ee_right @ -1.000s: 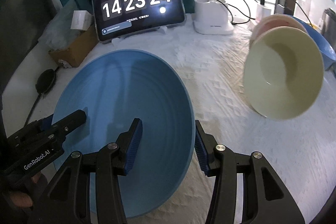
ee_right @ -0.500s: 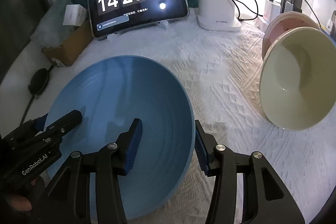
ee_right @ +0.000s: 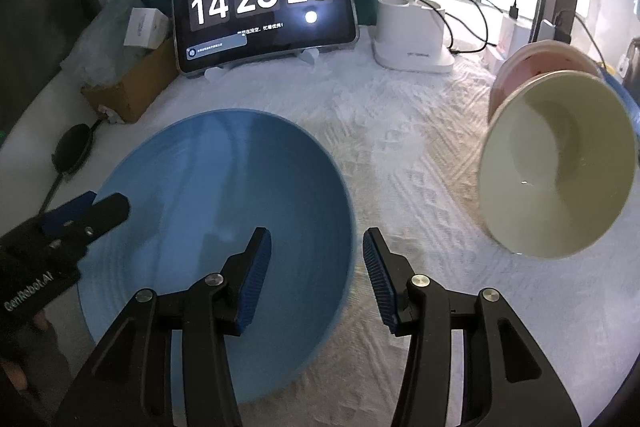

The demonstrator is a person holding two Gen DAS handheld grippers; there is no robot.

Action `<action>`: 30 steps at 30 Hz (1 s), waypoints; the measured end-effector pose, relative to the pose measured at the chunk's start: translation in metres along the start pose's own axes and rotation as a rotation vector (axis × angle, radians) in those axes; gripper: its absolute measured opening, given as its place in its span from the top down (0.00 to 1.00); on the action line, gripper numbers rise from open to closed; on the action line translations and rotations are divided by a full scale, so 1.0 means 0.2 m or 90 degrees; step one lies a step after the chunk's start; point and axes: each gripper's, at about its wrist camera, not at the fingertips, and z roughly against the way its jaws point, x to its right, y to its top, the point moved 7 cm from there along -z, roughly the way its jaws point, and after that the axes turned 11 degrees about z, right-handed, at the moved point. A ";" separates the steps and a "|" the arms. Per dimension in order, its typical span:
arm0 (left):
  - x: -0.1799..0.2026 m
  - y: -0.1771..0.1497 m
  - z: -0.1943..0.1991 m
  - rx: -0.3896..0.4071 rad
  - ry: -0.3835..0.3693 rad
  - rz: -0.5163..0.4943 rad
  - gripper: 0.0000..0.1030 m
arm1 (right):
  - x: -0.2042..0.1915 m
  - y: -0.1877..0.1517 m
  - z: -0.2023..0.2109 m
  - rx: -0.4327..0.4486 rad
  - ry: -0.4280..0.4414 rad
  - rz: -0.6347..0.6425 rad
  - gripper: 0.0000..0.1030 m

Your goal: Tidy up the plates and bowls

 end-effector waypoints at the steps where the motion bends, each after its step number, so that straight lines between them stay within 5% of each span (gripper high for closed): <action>1: 0.00 0.00 0.01 0.004 -0.003 0.005 0.47 | 0.01 -0.01 0.01 0.003 -0.005 -0.001 0.51; 12: 0.07 -0.01 0.19 0.040 -0.023 -0.003 0.47 | 0.11 -0.08 0.19 0.031 -0.031 -0.021 0.51; 30: 0.50 -0.16 0.37 0.060 -0.071 -0.081 0.46 | 0.39 -0.24 0.49 0.079 -0.059 -0.066 0.51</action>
